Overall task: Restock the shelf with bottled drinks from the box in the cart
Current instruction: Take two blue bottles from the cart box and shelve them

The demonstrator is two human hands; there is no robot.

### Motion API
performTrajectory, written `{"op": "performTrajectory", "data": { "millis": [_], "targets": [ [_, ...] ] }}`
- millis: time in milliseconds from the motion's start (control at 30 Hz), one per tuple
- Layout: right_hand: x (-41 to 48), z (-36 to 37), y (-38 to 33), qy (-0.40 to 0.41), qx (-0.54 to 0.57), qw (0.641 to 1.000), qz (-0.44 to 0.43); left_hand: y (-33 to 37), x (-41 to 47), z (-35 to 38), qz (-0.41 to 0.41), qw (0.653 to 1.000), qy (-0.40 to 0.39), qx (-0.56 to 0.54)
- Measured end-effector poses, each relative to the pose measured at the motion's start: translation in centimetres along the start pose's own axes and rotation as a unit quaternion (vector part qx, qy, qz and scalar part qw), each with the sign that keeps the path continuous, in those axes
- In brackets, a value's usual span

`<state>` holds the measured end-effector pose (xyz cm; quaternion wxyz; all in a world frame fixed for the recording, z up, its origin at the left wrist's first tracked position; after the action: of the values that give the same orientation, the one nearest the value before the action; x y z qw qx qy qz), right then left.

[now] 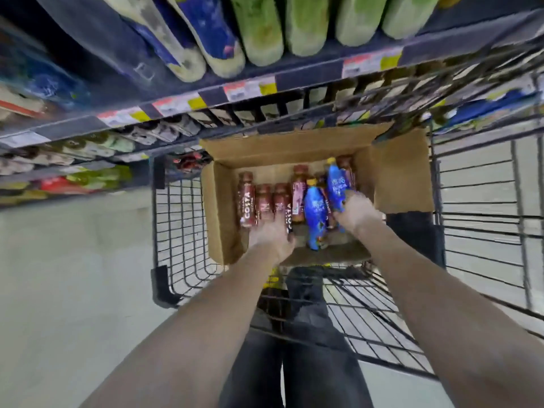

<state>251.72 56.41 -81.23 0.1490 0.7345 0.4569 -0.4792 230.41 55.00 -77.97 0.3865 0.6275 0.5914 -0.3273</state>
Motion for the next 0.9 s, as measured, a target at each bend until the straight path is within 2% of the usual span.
{"op": "performTrajectory", "data": {
  "millis": [267,400,467,567,633,733,900],
  "targets": [
    [4.7,2.9,2.3,0.101,0.1,0.99,-0.016,2.9,6.8,5.0,-0.012,0.991,-0.024,-0.131],
    [5.8,3.1,2.7,0.145,0.096,0.985,-0.017,4.1,9.4,6.7,-0.016,0.991,0.011,-0.131],
    [6.5,3.1,3.0,0.146,0.09,0.985,-0.006,4.4,10.6,7.6,-0.04,0.983,0.021,-0.176],
    [7.6,3.4,3.2,0.148,0.075,0.986,-0.001,4.7,11.9,8.6,-0.081,0.954,0.047,-0.285],
    [8.1,3.9,3.5,0.146,0.085,0.986,0.002,4.8,12.4,9.1,-0.094,0.944,0.074,-0.309],
    [8.4,4.6,4.2,0.143,0.151,0.978,-0.002,4.6,13.1,9.8,-0.084,0.934,0.111,-0.33],
    [7.9,4.7,4.8,0.111,0.214,0.971,-0.009,3.9,12.4,9.5,-0.038,0.931,0.114,-0.346]
  ]
}}
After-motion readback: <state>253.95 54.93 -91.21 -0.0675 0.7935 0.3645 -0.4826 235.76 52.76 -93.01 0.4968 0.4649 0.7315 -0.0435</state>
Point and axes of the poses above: each hand's wrist, its own x-axis towards the middle knuckle, its own z-axis out of the palm, y = z × x, the point moved 6 cm from there along x, towards the middle knuckle, and after that the axes turned 8 degrees about -y, right-handed, at the moved point
